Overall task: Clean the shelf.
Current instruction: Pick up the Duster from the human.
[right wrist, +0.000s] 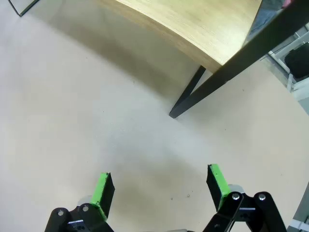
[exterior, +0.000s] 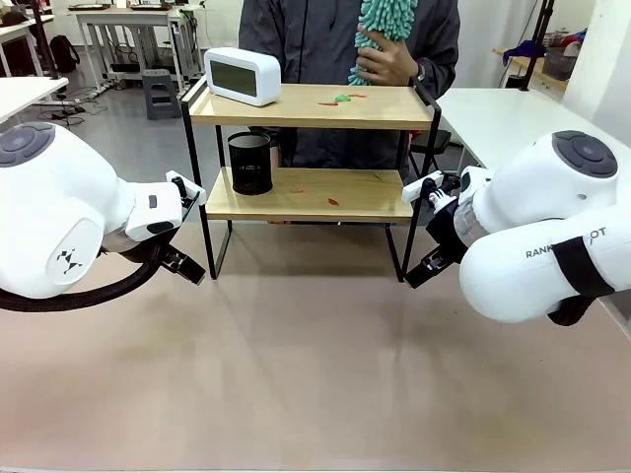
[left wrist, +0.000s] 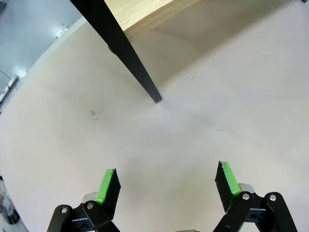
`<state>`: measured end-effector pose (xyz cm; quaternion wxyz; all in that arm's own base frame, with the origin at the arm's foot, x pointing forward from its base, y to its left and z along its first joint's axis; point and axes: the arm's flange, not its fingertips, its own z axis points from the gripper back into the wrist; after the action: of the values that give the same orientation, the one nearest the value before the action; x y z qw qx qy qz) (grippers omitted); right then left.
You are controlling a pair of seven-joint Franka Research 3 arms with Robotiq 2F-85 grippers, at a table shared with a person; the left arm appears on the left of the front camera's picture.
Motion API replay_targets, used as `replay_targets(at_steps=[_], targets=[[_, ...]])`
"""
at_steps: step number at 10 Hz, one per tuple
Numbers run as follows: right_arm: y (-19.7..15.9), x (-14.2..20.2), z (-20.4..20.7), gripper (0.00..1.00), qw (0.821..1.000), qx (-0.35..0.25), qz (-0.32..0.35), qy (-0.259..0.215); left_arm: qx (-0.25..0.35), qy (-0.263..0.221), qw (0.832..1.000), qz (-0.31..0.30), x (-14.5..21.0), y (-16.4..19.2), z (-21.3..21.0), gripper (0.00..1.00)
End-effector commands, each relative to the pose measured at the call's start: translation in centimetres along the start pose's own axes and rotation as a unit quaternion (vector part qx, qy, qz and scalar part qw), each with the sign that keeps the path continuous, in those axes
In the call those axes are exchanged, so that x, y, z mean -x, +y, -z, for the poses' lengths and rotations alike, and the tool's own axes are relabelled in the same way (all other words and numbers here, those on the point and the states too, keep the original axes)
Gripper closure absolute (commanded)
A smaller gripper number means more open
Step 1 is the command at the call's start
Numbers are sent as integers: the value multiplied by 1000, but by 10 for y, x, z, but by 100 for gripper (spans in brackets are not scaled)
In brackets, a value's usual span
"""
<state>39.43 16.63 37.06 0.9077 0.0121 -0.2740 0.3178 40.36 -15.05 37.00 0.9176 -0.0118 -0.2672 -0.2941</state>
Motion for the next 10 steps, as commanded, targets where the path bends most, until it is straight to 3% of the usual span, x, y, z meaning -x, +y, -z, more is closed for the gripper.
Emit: replay_targets(at_steps=[1, 6, 7, 8, 10], targets=[[0, 0, 0, 0, 1000, 0, 0, 0, 0, 0, 1000, 0, 0, 0, 0, 0], [0, 0, 0, 0, 1000, 0, 0, 0, 0, 0, 1000, 0, 0, 0, 0, 0], [4, -10, -28, 0, 997, -71, -9, 40, 46, 9, 998, 37, -1, -6, -30, 0], [6, -18, -68, 0, 996, -50, 43, 53, 79, -2, 997, 27, 3, -3, -74, 0], [-25, -15, -165, 0, 978, -107, 180, -13, 175, -62, 983, -6, 27, 31, -156, 0]])
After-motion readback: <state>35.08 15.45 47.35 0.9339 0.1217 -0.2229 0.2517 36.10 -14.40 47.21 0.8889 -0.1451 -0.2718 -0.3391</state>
